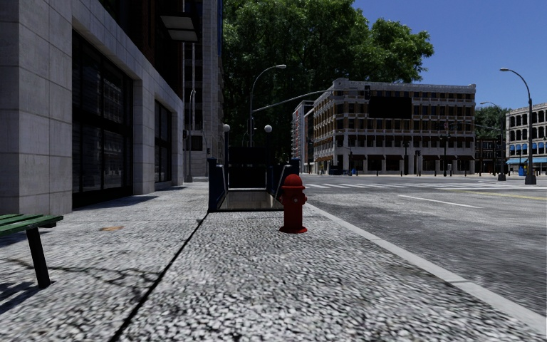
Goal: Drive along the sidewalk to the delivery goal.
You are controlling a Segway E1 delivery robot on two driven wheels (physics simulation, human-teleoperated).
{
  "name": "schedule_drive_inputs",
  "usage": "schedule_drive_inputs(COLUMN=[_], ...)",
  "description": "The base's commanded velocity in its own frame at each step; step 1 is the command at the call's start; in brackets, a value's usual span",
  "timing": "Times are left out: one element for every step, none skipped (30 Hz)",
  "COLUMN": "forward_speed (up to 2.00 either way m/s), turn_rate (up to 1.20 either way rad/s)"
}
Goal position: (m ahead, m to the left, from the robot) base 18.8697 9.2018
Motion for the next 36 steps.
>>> schedule_drive_inputs(forward_speed=[0.51,0.76,0.94,0.99,1.0,1.0,1.01,1.01,1.01,1.01,1.01,1.01,1.01,1.01,1.01,1.01,1.01,1.01,1.01,1.01,1.01,1.01,1.01,1.01,1.01,1.01,1.01,1.01,1.01,1.01,1.01,1.01,1.01,1.01,1.01,1.01], turn_rate=[0.0,0.0,0.0,0.0,0.0,0.0,0.0,0.0,0.0,0.0,0.0,0.0,0.0,0.0,0.0,0.0,0.0,0.0,0.0,0.0,0.0,0.0,0.0,0.0,0.0,0.0,0.0,0.11,0.2,0.2,0.32,0.44,0.59,0.68,0.68,0.7])
